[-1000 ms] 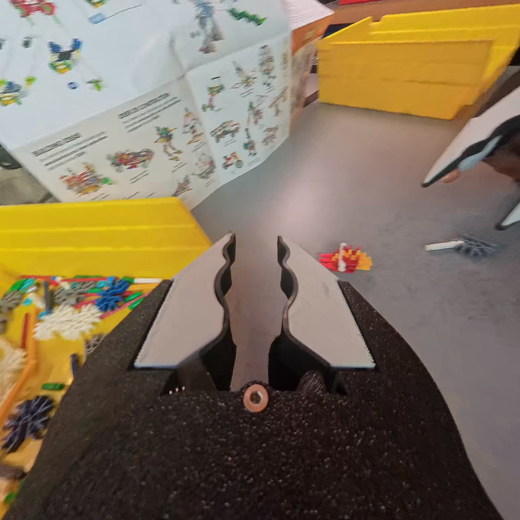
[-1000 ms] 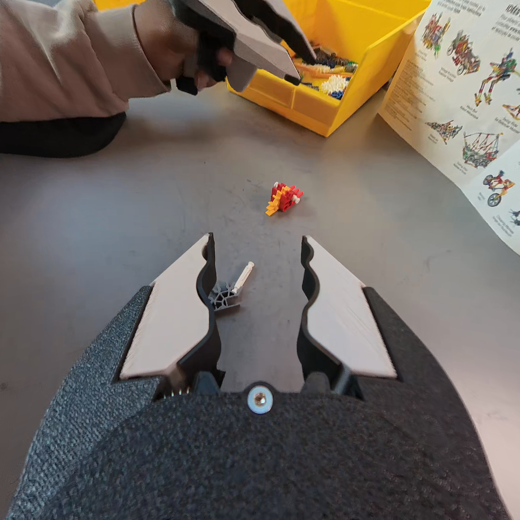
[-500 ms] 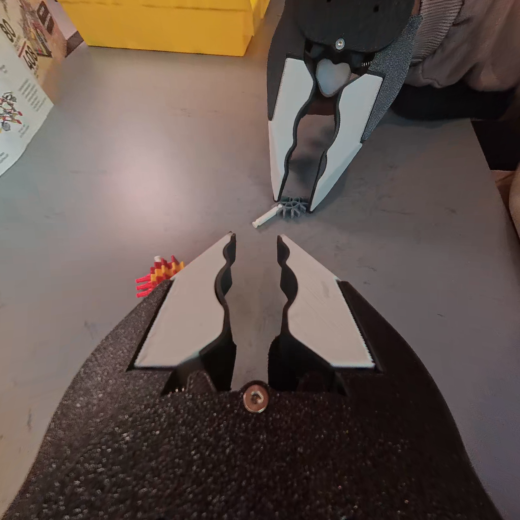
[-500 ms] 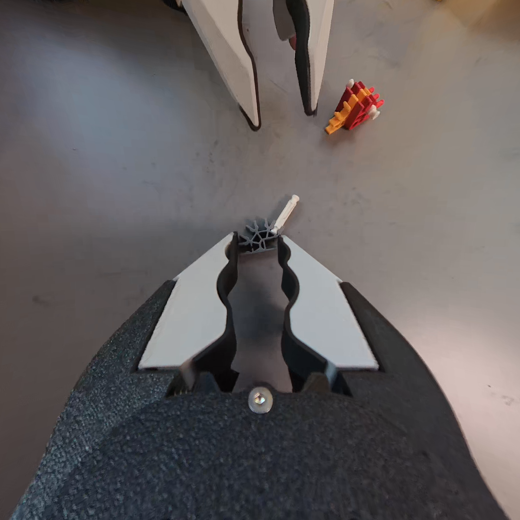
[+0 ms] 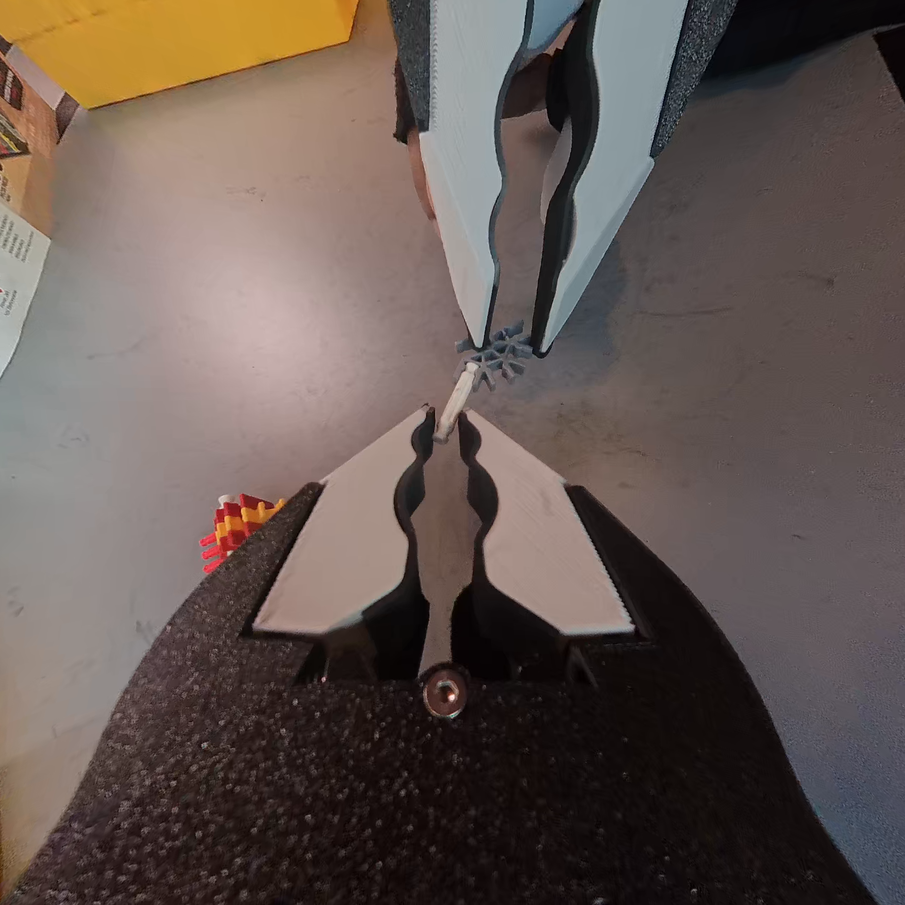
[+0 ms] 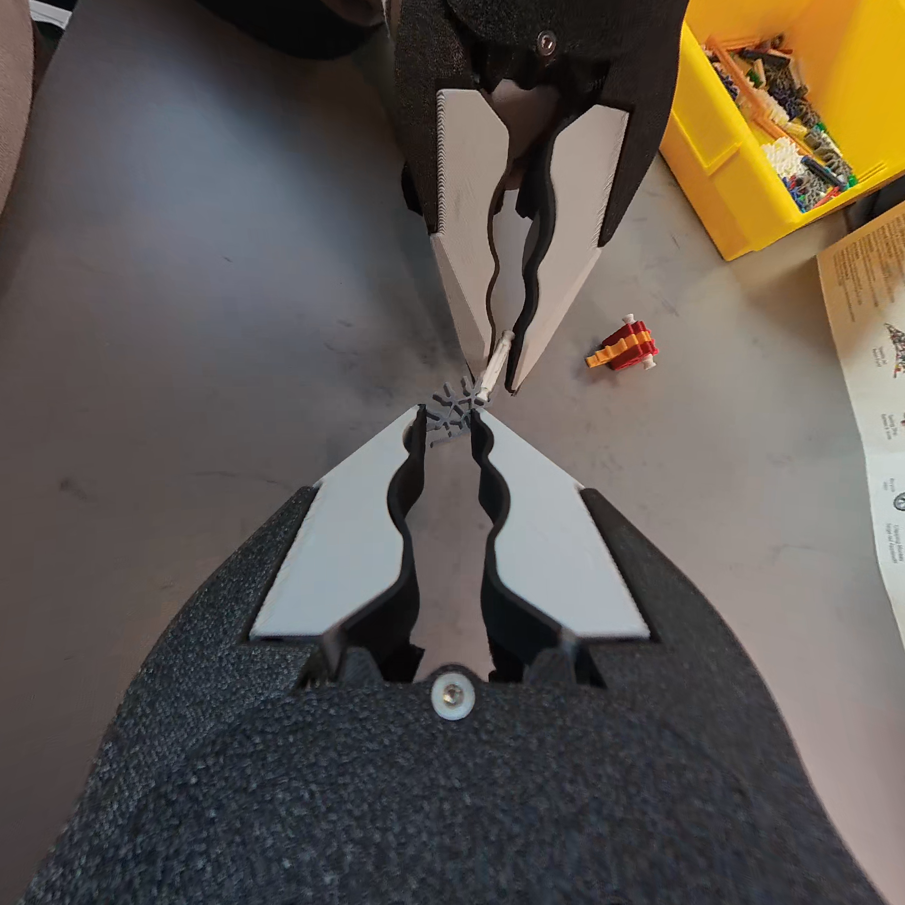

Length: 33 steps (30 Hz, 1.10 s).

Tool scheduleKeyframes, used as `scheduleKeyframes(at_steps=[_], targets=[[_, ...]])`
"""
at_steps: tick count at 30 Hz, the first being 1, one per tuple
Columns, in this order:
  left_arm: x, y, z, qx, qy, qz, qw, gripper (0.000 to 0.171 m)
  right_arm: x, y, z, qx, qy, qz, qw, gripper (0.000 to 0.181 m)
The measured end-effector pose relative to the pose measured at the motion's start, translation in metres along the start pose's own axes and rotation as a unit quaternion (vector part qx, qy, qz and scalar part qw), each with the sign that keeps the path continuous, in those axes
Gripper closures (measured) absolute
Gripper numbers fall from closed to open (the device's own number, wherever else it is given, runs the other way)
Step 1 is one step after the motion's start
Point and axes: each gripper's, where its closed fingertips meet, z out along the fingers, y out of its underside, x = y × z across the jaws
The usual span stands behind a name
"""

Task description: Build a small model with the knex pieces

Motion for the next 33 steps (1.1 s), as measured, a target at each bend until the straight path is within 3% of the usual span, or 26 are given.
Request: scheduleKeyframes(at_steps=[3,8,13,22,25,29,31,33], targets=[[0.003,-0.001,-0.001,0.006,0.012,-0.007,1.000,0.162,-0.002,-0.001,-0.001,0.008,-0.009,0.005,1.000,0.166],[0.017,-0.015,-0.014,0.067,0.101,-0.080,0.989,0.152,-0.006,-0.007,-0.005,0.026,-0.012,-0.018,0.999,0.166],[0.022,-0.033,-0.029,0.125,0.159,-0.126,0.971,0.165,-0.011,-0.021,-0.011,0.059,-0.011,-0.051,0.997,0.166],[0.010,-0.033,-0.034,0.130,0.122,-0.120,0.977,0.168,-0.002,-0.025,-0.016,0.071,0.019,-0.046,0.996,0.177],[0.006,-0.039,-0.039,0.144,0.097,-0.100,0.980,0.168,0.012,-0.033,-0.023,0.112,0.029,0.024,0.993,0.166],[0.000,-0.052,-0.049,0.177,0.064,-0.076,0.979,0.168,0.028,-0.041,-0.032,0.181,-0.021,0.192,0.964,0.133],[-0.001,-0.060,-0.054,0.194,0.047,-0.058,0.978,0.168,0.029,-0.044,-0.031,0.206,-0.063,0.264,0.940,0.140],[-0.003,-0.064,-0.056,0.200,0.024,-0.040,0.979,0.168,0.026,-0.048,-0.028,0.222,-0.099,0.303,0.922,0.161]])
